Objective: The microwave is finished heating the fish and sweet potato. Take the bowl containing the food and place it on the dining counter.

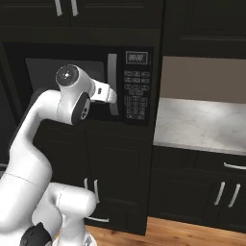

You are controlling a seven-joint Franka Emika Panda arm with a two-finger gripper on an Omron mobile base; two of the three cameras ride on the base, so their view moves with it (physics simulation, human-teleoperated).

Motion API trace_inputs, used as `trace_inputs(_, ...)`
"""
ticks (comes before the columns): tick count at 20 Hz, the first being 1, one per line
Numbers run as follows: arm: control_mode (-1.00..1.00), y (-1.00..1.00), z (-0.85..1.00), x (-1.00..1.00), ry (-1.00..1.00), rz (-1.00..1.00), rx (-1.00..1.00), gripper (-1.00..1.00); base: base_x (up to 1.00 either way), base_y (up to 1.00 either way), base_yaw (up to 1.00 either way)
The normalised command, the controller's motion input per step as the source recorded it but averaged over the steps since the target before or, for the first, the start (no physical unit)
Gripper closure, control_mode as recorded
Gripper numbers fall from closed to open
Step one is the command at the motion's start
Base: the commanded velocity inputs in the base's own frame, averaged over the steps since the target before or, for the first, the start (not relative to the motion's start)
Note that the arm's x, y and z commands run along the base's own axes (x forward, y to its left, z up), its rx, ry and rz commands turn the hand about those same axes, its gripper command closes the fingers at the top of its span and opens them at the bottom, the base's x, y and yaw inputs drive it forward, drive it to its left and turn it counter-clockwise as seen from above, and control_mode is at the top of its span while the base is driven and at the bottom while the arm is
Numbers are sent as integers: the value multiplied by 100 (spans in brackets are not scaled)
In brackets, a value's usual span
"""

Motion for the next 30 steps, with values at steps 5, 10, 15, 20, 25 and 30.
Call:
trace_inputs(5,-100,-9,-4,78,0,0,0,-100,0,0,0)
trace_inputs(10,-100,-12,-35,63,-1,0,-2,-100,0,0,0)
trace_inputs(15,-100,-11,-20,70,-1,0,0,-100,0,0,0)
trace_inputs(20,-100,-16,-20,72,0,0,0,-100,0,0,0)
trace_inputs(25,-100,-8,-25,61,-2,0,-1,-100,0,0,0)
trace_inputs(30,-100,0,-5,17,0,0,0,100,0,0,0)
